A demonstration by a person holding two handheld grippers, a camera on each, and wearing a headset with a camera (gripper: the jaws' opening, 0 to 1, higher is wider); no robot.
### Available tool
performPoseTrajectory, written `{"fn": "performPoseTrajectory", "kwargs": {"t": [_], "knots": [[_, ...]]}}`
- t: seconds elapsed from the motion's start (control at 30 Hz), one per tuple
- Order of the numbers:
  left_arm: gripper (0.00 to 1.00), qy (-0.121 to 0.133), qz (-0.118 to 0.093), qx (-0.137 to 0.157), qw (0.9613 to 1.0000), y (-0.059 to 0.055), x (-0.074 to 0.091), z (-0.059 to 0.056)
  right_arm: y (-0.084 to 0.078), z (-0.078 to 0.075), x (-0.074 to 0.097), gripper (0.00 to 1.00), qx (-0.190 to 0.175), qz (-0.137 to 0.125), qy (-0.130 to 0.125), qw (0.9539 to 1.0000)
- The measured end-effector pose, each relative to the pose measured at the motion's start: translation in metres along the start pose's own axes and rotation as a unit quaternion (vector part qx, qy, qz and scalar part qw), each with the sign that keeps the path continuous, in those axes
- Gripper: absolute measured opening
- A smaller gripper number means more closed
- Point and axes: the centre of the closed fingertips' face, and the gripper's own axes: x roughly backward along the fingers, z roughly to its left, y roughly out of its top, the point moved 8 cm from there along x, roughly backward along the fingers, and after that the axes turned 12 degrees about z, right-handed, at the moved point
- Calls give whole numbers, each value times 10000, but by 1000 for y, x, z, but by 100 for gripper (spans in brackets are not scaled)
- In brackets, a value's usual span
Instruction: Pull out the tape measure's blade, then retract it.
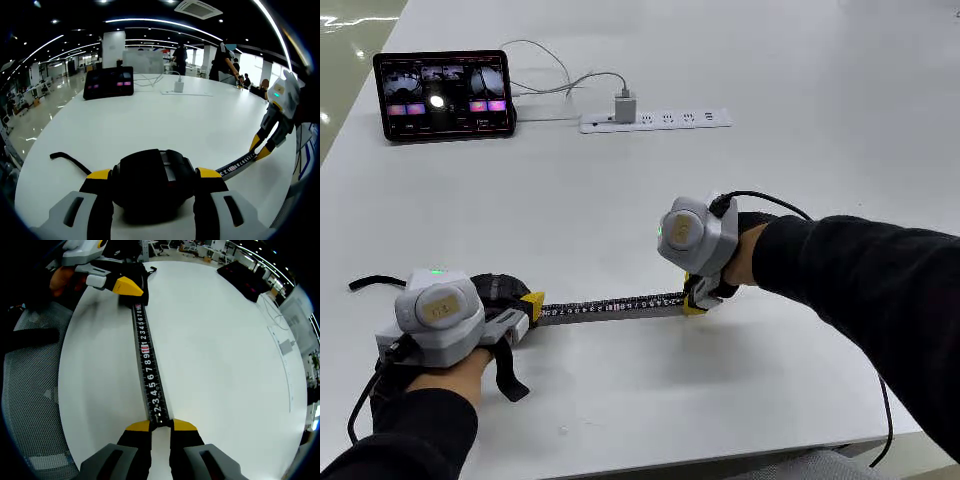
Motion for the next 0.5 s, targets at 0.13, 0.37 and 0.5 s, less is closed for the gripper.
{"fn": "performPoseTrajectory", "kwargs": {"t": [0.13, 0.37, 0.5], "knots": [[60, 2, -2, 0, 10000, 0, 0, 0, 1, 0, 0, 9, 0, -6, 11, 10000], [60, 1, 6, 6, 10000, 0, 0, 0, 4, 1, -1, 9, -14, -3, 13, 10000], [60, -3, 5, 8, 10000, 0, 0, 0, 6, 1, -1, 9, -45, -11, 20, 10000]]}}
